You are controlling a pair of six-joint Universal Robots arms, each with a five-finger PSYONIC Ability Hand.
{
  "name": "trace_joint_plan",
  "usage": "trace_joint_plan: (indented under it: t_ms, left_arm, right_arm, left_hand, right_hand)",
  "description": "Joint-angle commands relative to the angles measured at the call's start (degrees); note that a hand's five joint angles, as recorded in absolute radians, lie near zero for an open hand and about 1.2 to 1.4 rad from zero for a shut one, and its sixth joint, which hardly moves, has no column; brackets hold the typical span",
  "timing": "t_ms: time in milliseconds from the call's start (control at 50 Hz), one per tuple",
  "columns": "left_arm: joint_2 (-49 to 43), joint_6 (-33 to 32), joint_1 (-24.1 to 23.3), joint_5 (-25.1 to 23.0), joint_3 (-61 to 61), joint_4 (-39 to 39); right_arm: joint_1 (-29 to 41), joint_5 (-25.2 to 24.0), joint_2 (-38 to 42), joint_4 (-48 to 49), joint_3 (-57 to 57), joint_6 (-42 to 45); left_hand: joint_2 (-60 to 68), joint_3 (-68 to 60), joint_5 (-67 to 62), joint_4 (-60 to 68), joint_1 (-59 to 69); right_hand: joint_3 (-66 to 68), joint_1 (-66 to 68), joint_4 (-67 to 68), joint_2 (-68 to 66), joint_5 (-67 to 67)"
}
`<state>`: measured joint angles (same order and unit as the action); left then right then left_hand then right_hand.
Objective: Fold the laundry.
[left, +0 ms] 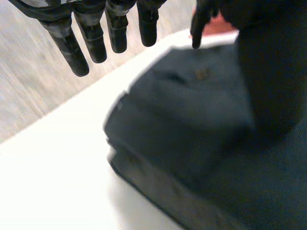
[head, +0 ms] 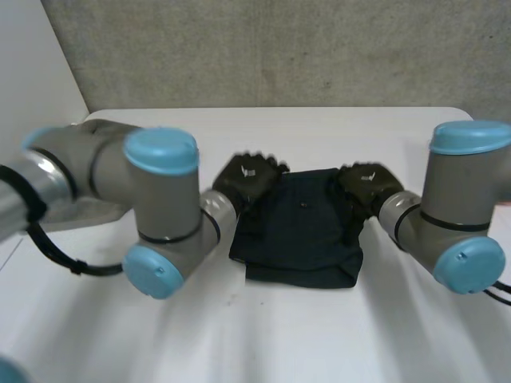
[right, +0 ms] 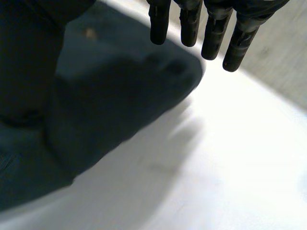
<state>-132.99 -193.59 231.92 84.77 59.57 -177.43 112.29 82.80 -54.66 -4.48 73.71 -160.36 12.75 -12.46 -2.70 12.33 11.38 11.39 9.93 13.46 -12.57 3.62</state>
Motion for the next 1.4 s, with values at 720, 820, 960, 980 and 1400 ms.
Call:
trace_joint_plan:
  t_ms: [720, 820, 960, 980, 1400]
  left_arm:
    - [16.71, 2.34, 7.15, -18.06, 2.31, 11.05]
    - [16.8, 2.43, 6.88, -17.97, 2.31, 10.97]
    - [16.89, 2.52, 6.97, -17.97, 2.66, 11.05]
    - [16.89, 2.52, 6.97, -17.97, 2.66, 11.05]
    - [17.42, 2.61, 6.79, -17.88, 3.63, 11.05]
  right_arm:
    - [10.67, 5.0, -2.65, 31.64, 25.96, 4.18]
    - [10.49, 5.09, -2.29, 32.87, 24.38, 4.44]
    - [10.49, 4.82, 0.16, 32.7, 20.6, 4.97]
    - [10.4, 4.82, 0.6, 32.69, 20.08, 5.06]
    - [-0.04, 3.68, 2.63, 29.36, 10.41, 8.48]
  left_hand:
    - [-0.35, 0.05, 0.29, 0.07, 1.02]
    - [-0.35, 0.05, 0.29, 0.07, 1.02]
    - [-0.35, 0.05, 0.29, 0.07, 1.02]
    - [-0.35, 0.05, 0.29, 0.07, 1.02]
    - [-0.52, 0.22, 0.46, -0.1, 0.85]
  right_hand:
    - [7.59, 9.05, 5.52, -6.42, 5.36]
    - [12.15, 13.61, 10.08, -10.97, 9.92]
    - [14.0, 15.46, 11.93, -12.82, 11.77]
    - [14.17, 15.62, 12.09, -12.99, 11.94]
    - [68.61, 70.07, 66.54, -67.43, 66.38]
